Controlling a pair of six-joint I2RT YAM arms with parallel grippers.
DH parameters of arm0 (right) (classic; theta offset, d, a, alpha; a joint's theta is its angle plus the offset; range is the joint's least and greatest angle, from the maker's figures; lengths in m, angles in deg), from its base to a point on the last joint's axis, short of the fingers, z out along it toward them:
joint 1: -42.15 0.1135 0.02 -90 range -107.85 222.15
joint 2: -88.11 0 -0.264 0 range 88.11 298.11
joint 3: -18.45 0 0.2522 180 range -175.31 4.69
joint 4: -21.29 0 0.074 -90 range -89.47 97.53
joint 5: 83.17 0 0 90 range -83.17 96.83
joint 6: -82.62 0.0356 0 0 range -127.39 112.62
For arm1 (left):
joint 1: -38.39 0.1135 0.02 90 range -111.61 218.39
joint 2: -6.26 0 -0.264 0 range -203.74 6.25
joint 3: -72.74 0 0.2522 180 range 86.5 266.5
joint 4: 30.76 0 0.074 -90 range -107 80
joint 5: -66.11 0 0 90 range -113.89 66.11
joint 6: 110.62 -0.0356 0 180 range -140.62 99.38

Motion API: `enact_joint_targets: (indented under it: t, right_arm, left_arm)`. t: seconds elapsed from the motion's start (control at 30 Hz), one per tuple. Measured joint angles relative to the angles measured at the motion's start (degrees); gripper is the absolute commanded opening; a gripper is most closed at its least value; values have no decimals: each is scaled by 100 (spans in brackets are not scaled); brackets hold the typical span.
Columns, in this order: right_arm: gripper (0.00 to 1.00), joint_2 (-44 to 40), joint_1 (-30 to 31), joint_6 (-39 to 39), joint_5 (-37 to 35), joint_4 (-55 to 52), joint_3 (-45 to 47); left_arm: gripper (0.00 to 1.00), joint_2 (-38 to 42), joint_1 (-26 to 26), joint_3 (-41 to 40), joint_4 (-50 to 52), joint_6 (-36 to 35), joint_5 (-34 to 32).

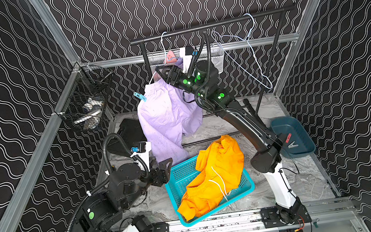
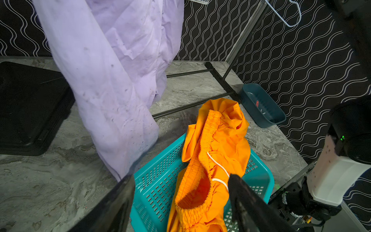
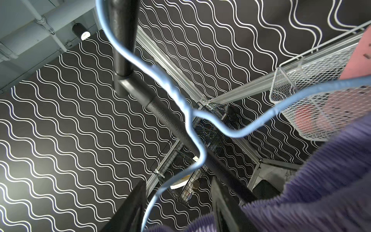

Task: Remove the clothespins securing shorts to the hanger
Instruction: Pick up the hanger from the clothesline.

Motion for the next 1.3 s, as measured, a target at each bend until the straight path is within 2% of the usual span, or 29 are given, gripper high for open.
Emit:
enact_joint_targets:
  t: [0.23,0.43,0.6,1.07,1.3]
  right_arm:
    - [20,138,-48,26,-17,166,-258]
    - [9,114,-122,90,7,177,-376]
    - [6,-125,-181,125,52,197,-229]
    - [2,-1569,-125,299,533,791,1567]
    - [1,-2087,-31,155,708,817,1803]
  left_arm:
    - [77,26,0,-48,33,2,4]
    - [77,9,0,-87,31,2,37]
    - [77,-44,0,-116,7,2,48]
    - [77,-83,0,-111,-33,2,39]
    - [77,-109,0,94,-17,-136,-116]
